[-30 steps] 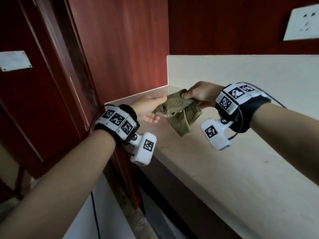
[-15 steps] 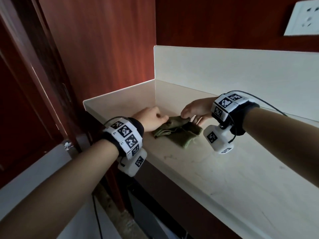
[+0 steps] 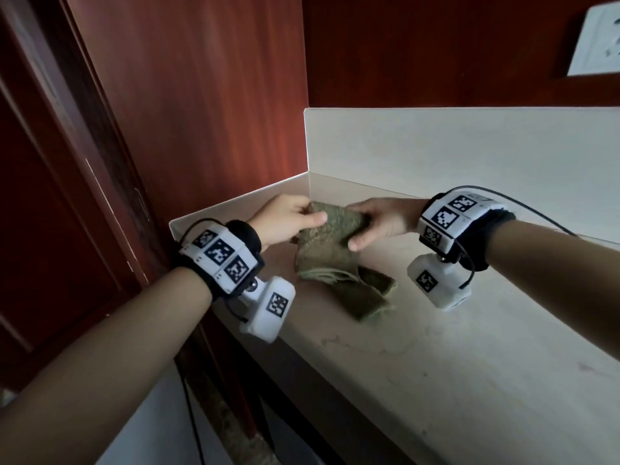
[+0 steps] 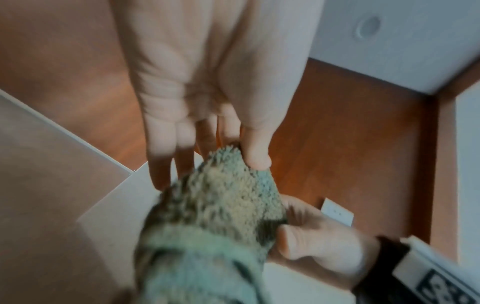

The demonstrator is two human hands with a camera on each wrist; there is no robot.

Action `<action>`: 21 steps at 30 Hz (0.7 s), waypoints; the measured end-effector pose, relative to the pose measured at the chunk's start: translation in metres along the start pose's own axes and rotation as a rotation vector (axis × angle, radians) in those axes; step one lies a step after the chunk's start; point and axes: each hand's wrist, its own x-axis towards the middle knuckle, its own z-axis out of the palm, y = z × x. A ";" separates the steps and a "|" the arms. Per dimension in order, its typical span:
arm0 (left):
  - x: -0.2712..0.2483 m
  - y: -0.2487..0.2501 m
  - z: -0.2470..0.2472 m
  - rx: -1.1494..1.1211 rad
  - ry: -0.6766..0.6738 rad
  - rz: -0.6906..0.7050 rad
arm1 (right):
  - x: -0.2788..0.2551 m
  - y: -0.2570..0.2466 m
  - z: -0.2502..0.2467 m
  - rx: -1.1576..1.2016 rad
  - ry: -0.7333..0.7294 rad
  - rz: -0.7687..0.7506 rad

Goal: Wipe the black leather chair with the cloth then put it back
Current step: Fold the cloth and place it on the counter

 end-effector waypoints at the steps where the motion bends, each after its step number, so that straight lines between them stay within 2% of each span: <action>1: 0.000 0.003 -0.004 -0.108 0.019 -0.045 | 0.002 -0.002 -0.005 0.066 0.063 -0.037; 4: 0.002 0.020 -0.017 -0.312 0.061 -0.090 | 0.006 -0.014 -0.021 0.232 0.228 -0.112; 8: 0.010 0.045 -0.031 -0.469 0.227 -0.013 | 0.009 -0.040 -0.033 0.435 0.313 -0.204; 12: 0.021 0.065 -0.036 -0.568 0.350 -0.034 | 0.018 -0.054 -0.034 0.411 0.398 -0.143; 17: 0.031 0.066 -0.045 -0.405 0.522 -0.095 | 0.016 -0.064 -0.026 0.259 0.321 -0.087; 19: 0.031 0.065 -0.046 -0.356 0.572 -0.094 | 0.020 -0.069 -0.022 0.273 0.317 -0.111; 21: 0.028 0.066 -0.046 -0.343 0.609 -0.028 | 0.021 -0.072 -0.020 0.384 0.331 -0.164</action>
